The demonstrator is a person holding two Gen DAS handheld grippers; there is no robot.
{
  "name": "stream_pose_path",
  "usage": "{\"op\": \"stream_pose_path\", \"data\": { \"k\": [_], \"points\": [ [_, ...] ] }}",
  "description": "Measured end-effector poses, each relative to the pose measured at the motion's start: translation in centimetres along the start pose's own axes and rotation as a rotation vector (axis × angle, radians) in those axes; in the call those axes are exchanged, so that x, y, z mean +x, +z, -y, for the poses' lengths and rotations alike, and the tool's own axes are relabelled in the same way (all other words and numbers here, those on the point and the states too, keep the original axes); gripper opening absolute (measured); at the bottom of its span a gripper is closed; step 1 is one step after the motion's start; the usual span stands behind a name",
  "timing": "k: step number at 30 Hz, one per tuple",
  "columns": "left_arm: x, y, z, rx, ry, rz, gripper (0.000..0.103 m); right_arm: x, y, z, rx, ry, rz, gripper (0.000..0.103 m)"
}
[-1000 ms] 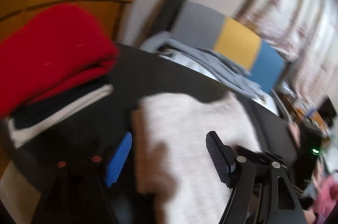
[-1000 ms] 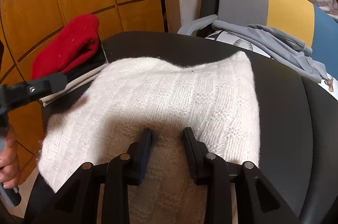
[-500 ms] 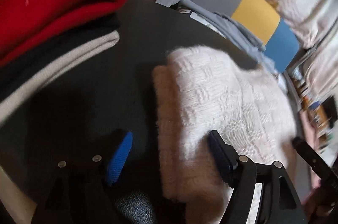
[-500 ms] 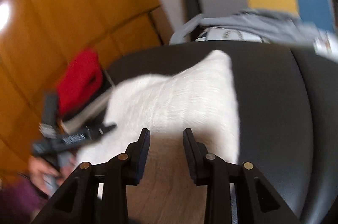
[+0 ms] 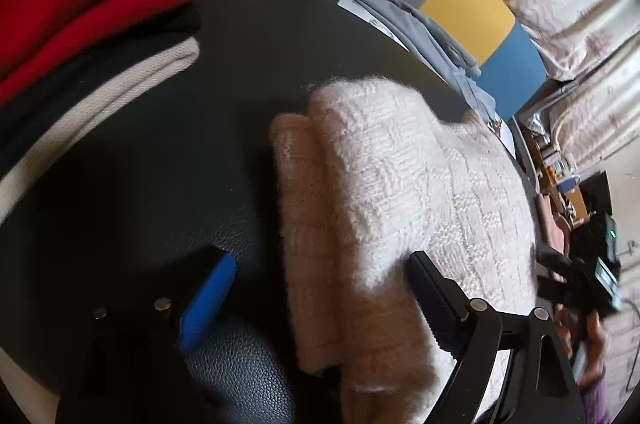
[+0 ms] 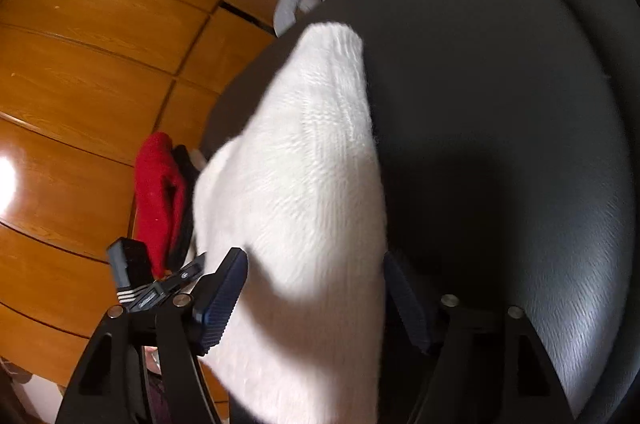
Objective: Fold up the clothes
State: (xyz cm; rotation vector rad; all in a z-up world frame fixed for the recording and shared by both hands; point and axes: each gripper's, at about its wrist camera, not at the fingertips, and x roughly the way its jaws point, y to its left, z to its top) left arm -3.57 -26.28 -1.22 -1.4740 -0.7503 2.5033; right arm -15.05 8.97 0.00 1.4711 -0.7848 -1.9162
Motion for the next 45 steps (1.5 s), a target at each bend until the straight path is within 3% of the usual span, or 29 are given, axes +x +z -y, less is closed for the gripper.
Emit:
{"op": "stream_pose_path", "data": {
  "k": [5, 8, 14, 17, 19, 21, 23, 28, 31, 35, 40, 45],
  "points": [
    [0.6, 0.5, 0.2, 0.026, -0.012, -0.033, 0.096, 3.1, 1.6, 0.1, 0.065, 0.070, -0.080, 0.085],
    [1.3, 0.8, 0.7, 0.053, -0.019, -0.046, 0.103, 3.9, 1.9, -0.7, 0.040, 0.060, -0.105, 0.085],
    [2.0, 1.0, 0.8, 0.089, -0.015, -0.024, 0.103, 4.7, 1.3, -1.8, -0.028, 0.022, -0.120, 0.079],
    [1.3, 0.3, 0.5, 0.114, -0.017, 0.005, 0.093, 4.7, 1.0, -1.9, -0.039, 0.017, -0.109, 0.072],
    [1.0, -0.2, 0.4, 0.103, -0.066, 0.006, 0.060, 4.6, 0.6, -1.9, -0.042, 0.022, -0.097, 0.067],
    [0.9, -0.5, 0.4, 0.073, -0.097, 0.006, 0.059, 4.6, 0.3, -2.0, -0.040, 0.023, -0.082, 0.063],
    [0.8, -0.9, 0.9, 0.090, -0.079, 0.027, 0.055, 4.6, -0.2, -2.2, -0.036, 0.021, -0.062, 0.061],
    [-0.2, -1.6, 2.6, 0.126, -0.024, 0.074, 0.036, 3.9, -1.4, -3.5, -0.051, 0.022, -0.017, 0.054],
    [-1.1, -2.3, 3.5, 0.151, -0.027, 0.096, 0.032, 2.8, -2.0, -4.4, -0.052, 0.069, 0.004, 0.052],
    [-2.2, -3.3, 3.4, 0.102, -0.132, 0.122, 0.031, 1.2, -2.9, -5.7, -0.063, 0.111, 0.024, 0.052],
    [-2.5, -3.9, 5.3, 0.105, -0.179, 0.137, 0.030, -0.3, -3.6, -8.0, -0.086, 0.168, 0.034, 0.051],
    [-5.1, -2.9, 6.2, 0.077, -0.223, 0.234, 0.030, -0.7, -2.9, -13.1, -0.175, 0.233, 0.034, 0.051]
  ]
}}
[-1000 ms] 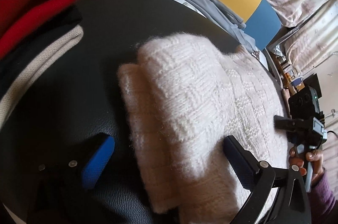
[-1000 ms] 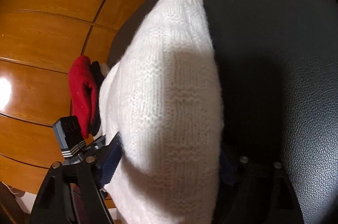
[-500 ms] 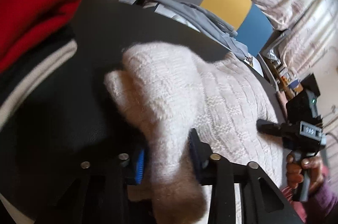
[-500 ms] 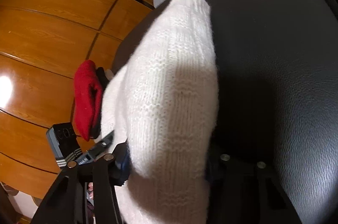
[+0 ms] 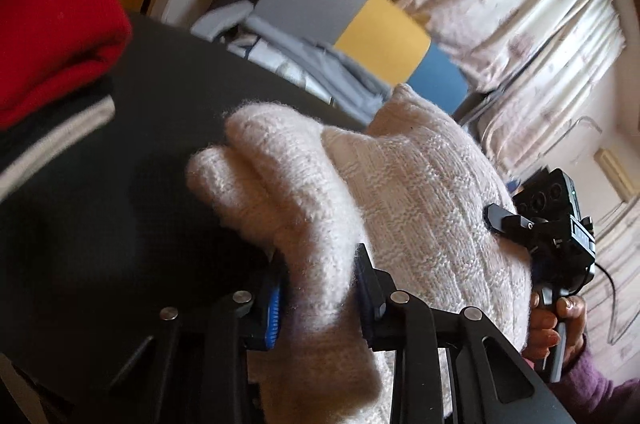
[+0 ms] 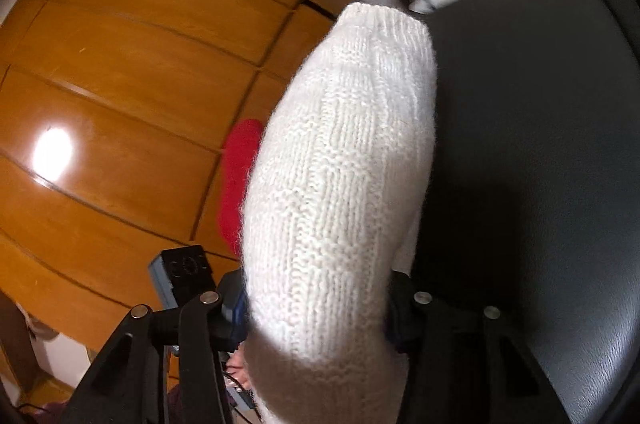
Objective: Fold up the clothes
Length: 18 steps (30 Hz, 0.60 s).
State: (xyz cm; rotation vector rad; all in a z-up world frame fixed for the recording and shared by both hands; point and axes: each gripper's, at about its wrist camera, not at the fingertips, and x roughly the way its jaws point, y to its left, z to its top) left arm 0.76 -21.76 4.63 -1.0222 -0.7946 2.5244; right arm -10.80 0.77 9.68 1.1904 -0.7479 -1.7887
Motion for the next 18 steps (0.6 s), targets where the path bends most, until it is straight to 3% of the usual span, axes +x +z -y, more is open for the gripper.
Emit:
{"op": "stream_pose_path", "data": {
  "k": [6, 11, 14, 18],
  "points": [
    [-7.1, 5.6, -0.9, -0.023, 0.049, 0.199, 0.030, 5.6, 5.6, -7.7, -0.124, 0.127, -0.059, 0.051],
    [-14.3, 11.2, -3.9, -0.028, 0.199, 0.366, 0.030, 15.4, 11.6, -15.3, -0.240, 0.255, -0.157, 0.051],
    [-17.5, 14.3, -7.4, -0.068, 0.303, 0.417, 0.030, 23.3, 14.2, -19.0, -0.274, 0.282, -0.221, 0.051],
    [-18.9, 17.3, -12.8, -0.169, 0.396, 0.430, 0.030, 31.2, 16.0, -20.8, -0.279, 0.275, -0.298, 0.051]
  ]
}}
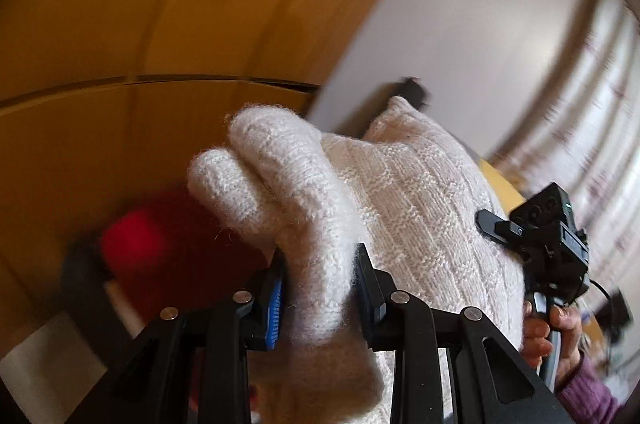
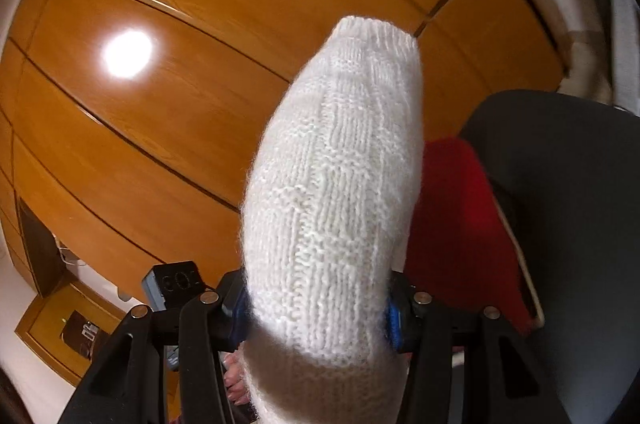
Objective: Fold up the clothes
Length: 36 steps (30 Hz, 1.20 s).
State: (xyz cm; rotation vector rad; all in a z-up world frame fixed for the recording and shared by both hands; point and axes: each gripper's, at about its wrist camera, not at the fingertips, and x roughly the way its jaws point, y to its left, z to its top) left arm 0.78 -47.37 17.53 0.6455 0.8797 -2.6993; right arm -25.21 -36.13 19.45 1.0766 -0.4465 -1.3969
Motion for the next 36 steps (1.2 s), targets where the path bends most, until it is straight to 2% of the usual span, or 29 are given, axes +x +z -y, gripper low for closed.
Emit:
{"op": "stream_pose_path", "data": {
  "k": [3, 6, 7, 8, 10, 13, 17, 19, 20, 23, 25, 26, 29, 30, 32, 34, 36],
  "points": [
    [2.4, 0.7, -3.0, -0.032, 0.066, -0.025, 0.031, 4.6, 1.7, 2.1, 0.010, -0.032, -0.056, 0.051],
    [5.4, -0.4, -5.3, -0.023, 0.151, -0.070, 0.032, 7.2, 2.3, 5.8, 0.043, -0.094, -0.087, 0.053],
    [6.2, -1.0, -6.0, -0.020, 0.164, -0.075, 0.036, 7.7, 2.4, 7.0, 0.058, -0.116, -0.088, 0.055],
    [6.9, -1.6, -6.6, -0.022, 0.160, -0.079, 0.039, 8.1, 2.4, 8.2, 0.071, -0.125, -0.084, 0.058],
    [7.5, -2.4, -8.5, -0.061, 0.120, -0.080, 0.051, 8.5, 2.4, 9.8, 0.092, -0.093, -0.063, 0.059],
    [7.8, -2.5, -8.5, -0.083, 0.124, -0.064, 0.053, 9.1, 2.4, 10.0, 0.056, -0.088, -0.041, 0.061],
    [6.5, -2.3, -6.8, -0.083, 0.128, -0.050, 0.053, 9.0, 3.0, 9.5, 0.048, -0.095, -0.056, 0.067],
    [5.3, -1.9, -6.5, -0.090, 0.126, -0.043, 0.053, 7.2, 3.5, 9.1, 0.011, -0.150, -0.048, 0.070],
    [4.6, -1.5, -6.7, -0.097, 0.136, -0.030, 0.053, 4.2, 2.2, 8.0, -0.024, -0.190, -0.015, 0.070],
    [0.8, -1.0, -7.8, -0.117, 0.220, 0.046, 0.051, 0.8, 2.4, 5.5, -0.140, -0.366, 0.142, 0.070],
    [-0.5, -0.3, -7.2, -0.102, 0.297, 0.110, 0.051, -0.3, 2.5, 3.2, -0.274, -0.452, 0.213, 0.070],
    [-0.5, 0.1, -6.6, -0.081, 0.323, 0.125, 0.051, 0.0, 2.4, 2.2, -0.341, -0.464, 0.204, 0.067],
    [2.7, 1.2, -3.5, 0.061, 0.351, 0.075, 0.051, 1.4, 1.9, 0.0, -0.511, -0.462, 0.099, 0.059],
    [3.9, 1.5, -2.4, 0.111, 0.359, 0.055, 0.051, 2.4, 1.6, -0.6, -0.557, -0.470, 0.061, 0.053],
    [7.0, 1.9, -1.2, 0.208, 0.400, 0.024, 0.051, 6.0, 0.6, -1.6, -0.607, -0.520, -0.025, 0.051],
    [10.0, 2.3, -0.8, 0.272, 0.474, -0.012, 0.051, 9.2, 1.4, -1.4, -0.604, -0.586, -0.085, 0.051],
    [12.8, 3.0, -1.3, 0.306, 0.565, -0.060, 0.051, 10.0, 1.1, -0.7, -0.512, -0.610, -0.120, 0.052]
  ]
}}
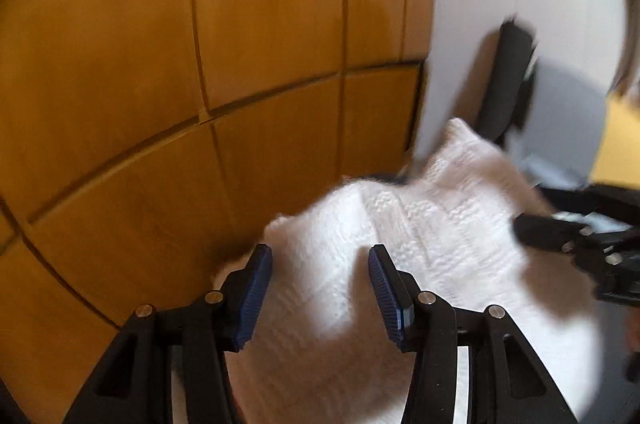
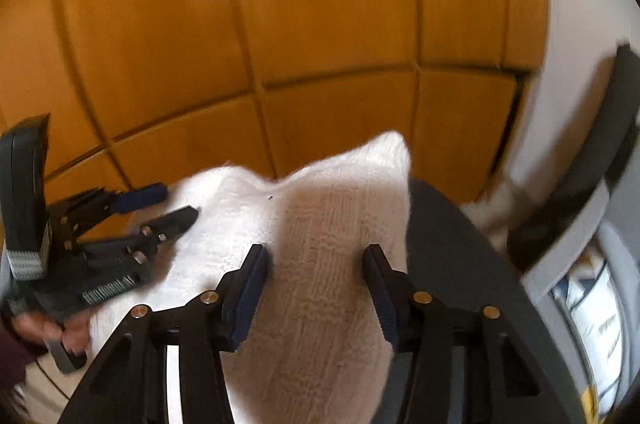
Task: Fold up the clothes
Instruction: 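Lower the folded sweater onto the red and white clothes stack with both grippers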
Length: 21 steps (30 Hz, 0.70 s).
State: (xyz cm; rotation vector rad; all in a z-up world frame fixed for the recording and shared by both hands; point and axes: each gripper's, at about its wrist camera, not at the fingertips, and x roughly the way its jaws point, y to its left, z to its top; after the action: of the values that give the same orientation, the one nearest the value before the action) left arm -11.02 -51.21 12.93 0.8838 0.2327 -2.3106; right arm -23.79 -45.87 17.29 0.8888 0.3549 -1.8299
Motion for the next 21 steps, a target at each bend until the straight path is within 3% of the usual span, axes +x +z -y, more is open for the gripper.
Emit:
{"op": "stream_pose_path", "data": {
  "k": [3, 6, 9, 13, 15, 17, 18, 21],
  "points": [
    [3.5, 0.5, 0.1, 0.029, 0.058, -0.084, 0.052, 2.5, -0.1, 2.7, 0.123, 0.038, -0.097, 0.054],
    [5.6, 0.6, 0.1, 0.063, 0.065, -0.130, 0.052, 4.3, -0.5, 3.5, 0.142, 0.043, -0.134, 0.055],
    [6.1, 0.4, 0.3, 0.070, 0.073, -0.128, 0.052, 3.7, -2.4, 2.6, 0.157, 0.058, -0.089, 0.057],
    [4.9, 0.1, 0.6, 0.075, 0.099, -0.111, 0.052, 5.2, -1.8, 3.6, 0.170, 0.050, -0.061, 0.059],
    [3.7, 0.3, 0.7, 0.093, 0.106, -0.089, 0.051, 6.0, 0.0, 4.7, 0.166, 0.040, -0.035, 0.067],
    [2.5, 0.4, 0.7, 0.112, 0.109, -0.067, 0.051, 3.5, -1.0, 5.0, 0.173, 0.048, -0.009, 0.077],
    [1.7, 0.4, 0.7, 0.120, 0.104, -0.052, 0.055, 2.4, -1.4, 5.2, 0.183, 0.043, -0.010, 0.082],
    [-0.6, 0.0, 0.7, 0.130, 0.110, -0.010, 0.073, -0.2, -1.9, 5.7, 0.253, 0.050, 0.021, 0.083]
  ]
}}
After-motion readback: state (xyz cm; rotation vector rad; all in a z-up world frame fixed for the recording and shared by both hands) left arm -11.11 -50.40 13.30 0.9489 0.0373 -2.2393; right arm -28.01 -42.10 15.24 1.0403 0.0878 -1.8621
